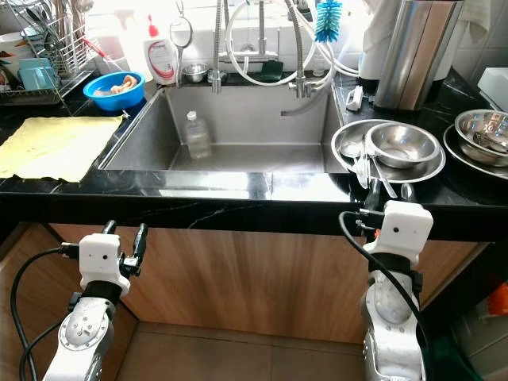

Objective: Kitchen organization

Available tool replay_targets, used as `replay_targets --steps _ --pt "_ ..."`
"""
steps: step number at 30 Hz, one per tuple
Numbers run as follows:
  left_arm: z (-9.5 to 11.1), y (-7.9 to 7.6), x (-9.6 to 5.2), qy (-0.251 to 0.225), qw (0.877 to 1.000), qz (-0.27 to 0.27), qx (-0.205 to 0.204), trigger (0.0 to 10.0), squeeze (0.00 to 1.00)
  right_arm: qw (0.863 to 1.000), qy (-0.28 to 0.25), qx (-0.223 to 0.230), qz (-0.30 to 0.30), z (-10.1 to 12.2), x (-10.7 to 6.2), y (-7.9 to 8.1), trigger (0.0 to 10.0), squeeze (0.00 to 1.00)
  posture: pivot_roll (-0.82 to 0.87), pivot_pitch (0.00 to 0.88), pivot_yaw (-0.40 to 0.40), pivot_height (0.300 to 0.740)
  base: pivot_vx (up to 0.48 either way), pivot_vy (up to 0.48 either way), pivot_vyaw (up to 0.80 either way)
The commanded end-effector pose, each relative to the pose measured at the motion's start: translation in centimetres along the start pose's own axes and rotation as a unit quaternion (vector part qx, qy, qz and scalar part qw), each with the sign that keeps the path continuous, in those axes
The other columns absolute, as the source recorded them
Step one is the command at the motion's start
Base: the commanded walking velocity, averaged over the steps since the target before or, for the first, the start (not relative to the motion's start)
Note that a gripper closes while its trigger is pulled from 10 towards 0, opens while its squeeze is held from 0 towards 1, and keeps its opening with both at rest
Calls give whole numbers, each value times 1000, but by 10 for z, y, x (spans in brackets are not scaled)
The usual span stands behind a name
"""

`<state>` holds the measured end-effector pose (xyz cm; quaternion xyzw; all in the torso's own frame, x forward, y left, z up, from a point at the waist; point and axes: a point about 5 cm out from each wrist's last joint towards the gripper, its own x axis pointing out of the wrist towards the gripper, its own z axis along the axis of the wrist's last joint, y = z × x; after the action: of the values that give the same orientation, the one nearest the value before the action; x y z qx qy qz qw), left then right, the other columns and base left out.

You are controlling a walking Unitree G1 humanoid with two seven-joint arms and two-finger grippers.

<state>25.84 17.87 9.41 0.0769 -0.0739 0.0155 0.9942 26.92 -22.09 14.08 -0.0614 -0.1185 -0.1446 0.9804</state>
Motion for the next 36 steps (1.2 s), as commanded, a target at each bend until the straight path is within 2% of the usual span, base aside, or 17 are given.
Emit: replay_targets --steps 1,12,26,36 --pt "-3 4 -3 9 1000 6 6 10000 0 1000 0 4 2 1 1 1 10000 0 -141 0 83 740 0 0 0" --pt "-6 3 -6 14 1000 1 12 10000 0 1000 12 23 -8 0 5 2 10000 0 -135 0 78 740 0 0 0" --pt "-7 1 -6 13 1000 -1 10 10000 0 999 30 24 -10 -4 13 5 10000 0 -133 0 73 740 0 0 0" --pt "11 -4 4 -26 1000 2 -5 10000 0 999 33 23 -2 -4 17 7 10000 0 -129 0 65 740 0 0 0"
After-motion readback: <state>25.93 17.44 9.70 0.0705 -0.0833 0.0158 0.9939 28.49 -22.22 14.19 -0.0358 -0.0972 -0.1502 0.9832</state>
